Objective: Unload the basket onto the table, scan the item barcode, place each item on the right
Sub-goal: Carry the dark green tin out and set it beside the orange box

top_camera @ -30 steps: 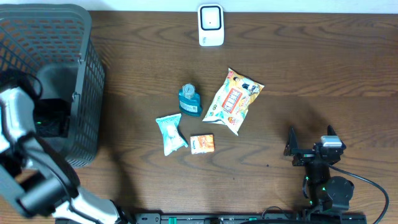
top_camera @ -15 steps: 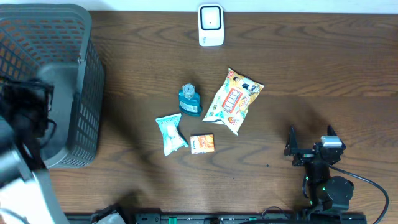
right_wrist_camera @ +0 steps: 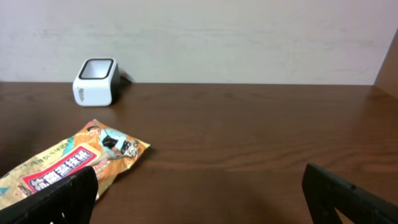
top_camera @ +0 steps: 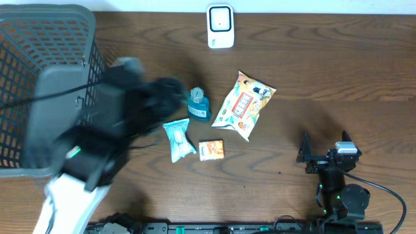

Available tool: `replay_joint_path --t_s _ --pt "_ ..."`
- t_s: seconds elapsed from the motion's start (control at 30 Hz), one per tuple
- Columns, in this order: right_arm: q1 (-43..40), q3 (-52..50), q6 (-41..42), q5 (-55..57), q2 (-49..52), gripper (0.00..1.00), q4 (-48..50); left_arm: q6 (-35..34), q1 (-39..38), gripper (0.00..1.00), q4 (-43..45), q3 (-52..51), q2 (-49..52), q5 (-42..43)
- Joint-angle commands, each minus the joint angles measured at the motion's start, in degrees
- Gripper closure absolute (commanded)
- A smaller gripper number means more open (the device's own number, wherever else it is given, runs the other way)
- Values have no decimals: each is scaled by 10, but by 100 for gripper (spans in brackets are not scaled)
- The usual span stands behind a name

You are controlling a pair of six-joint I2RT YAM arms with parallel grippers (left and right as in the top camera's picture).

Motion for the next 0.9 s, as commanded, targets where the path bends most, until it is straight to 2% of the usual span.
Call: replay_joint_path --t_s 0.0,0.2,0.37,0.53,0.67,0.7,0.73,0.83,0.87 --pt "2 0 -8 -1 -3 1 -2 1 -117 45 17 2 90 -37" --pt "2 0 -9 -1 -3 1 -2 -7 -198 45 25 2 231 -60" --pt "2 0 -8 -1 -3 1 -2 -40 -235 45 24 2 346 -60" --pt "2 0 -8 -1 -3 0 -2 -70 -260 44 26 2 414 -58" --pt "2 0 -8 -1 -3 1 -2 -70 -267 32 30 2 445 -62" --pt "2 0 -8 0 -3 1 -2 -70 -267 21 29 2 448 -61" --pt "2 0 -8 -1 -3 1 -2 -70 -267 15 28 2 448 -61" --pt "2 0 -8 -1 -3 1 -2 -68 -268 3 28 2 441 -60" --pt "2 0 -8 -1 -3 1 -2 -64 -268 2 28 3 436 -60"
